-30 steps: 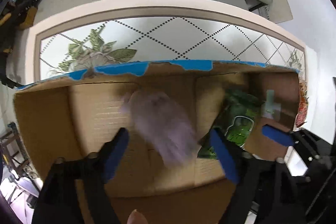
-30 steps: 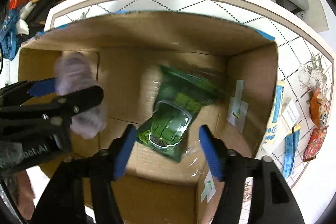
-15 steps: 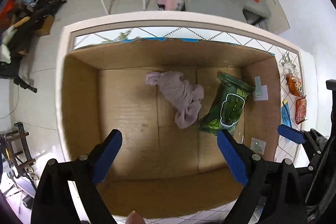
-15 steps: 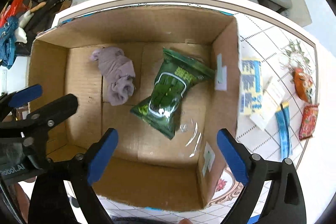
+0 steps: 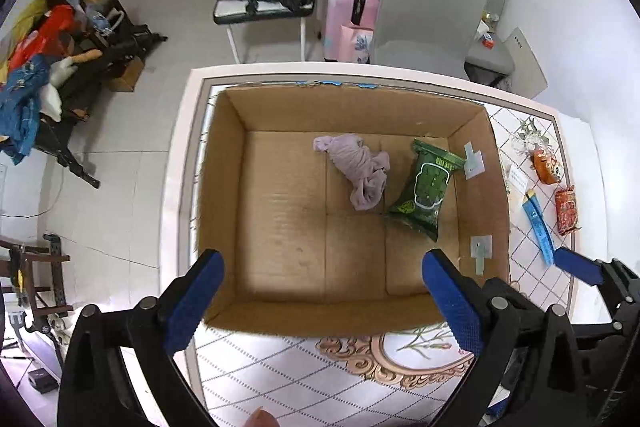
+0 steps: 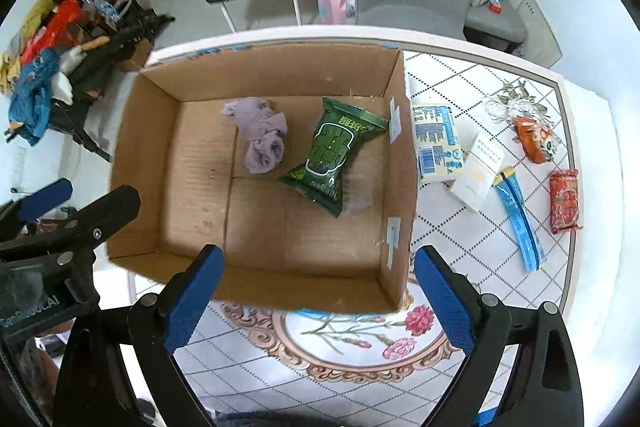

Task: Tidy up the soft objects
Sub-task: 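Carry both items over the box and open both tools to drop them, then grasp the yellow-blue box with the left tool while the right tool grasps the red snack bag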

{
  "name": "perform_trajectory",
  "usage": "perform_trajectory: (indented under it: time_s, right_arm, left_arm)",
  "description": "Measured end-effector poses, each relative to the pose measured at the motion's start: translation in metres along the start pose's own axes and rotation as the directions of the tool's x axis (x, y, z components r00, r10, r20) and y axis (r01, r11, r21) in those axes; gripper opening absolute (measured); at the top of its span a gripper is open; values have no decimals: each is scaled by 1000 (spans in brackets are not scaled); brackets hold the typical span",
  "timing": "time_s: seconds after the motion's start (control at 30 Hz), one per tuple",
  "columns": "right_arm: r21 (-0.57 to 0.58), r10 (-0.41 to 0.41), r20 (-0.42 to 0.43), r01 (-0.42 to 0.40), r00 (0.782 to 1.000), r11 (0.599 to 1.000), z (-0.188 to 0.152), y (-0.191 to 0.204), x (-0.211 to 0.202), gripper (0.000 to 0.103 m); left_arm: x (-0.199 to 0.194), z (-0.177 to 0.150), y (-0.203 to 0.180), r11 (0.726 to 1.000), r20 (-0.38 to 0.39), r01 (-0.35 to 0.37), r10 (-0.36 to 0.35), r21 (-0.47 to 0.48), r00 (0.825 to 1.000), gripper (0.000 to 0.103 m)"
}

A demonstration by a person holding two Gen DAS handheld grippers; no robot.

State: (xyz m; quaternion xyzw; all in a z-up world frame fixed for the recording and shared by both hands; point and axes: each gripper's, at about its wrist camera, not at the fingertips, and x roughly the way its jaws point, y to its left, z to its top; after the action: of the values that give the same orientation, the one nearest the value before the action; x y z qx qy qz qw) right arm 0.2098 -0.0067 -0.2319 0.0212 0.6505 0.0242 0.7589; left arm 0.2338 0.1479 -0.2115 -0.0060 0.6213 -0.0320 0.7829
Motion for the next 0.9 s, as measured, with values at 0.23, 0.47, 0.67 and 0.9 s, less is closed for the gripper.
perform_trajectory:
  time_s: [0.23,0.47,0.67,0.9]
  right_arm:
    - [-15,58,29,-58,998,998,-23,-3,-28,98]
    - [51,138,30,-139,990,989,-30,-61,-45,98]
    - [203,70,48,-78,996,976,-27,-184,-56,98]
    - [374,-21,-21,27,1000,927,-10,-342,-27,98]
  left_arm:
    - [-28,-23,-7,1000,42,-25,26,-19,999,102]
    - [-50,-22,-55,1000,59,7,-8,12,998,102]
    - [-50,0,-140,993,55,83,-88,86,995,102]
    - [32,63,-265,969,-122,91,-64,229,991,102]
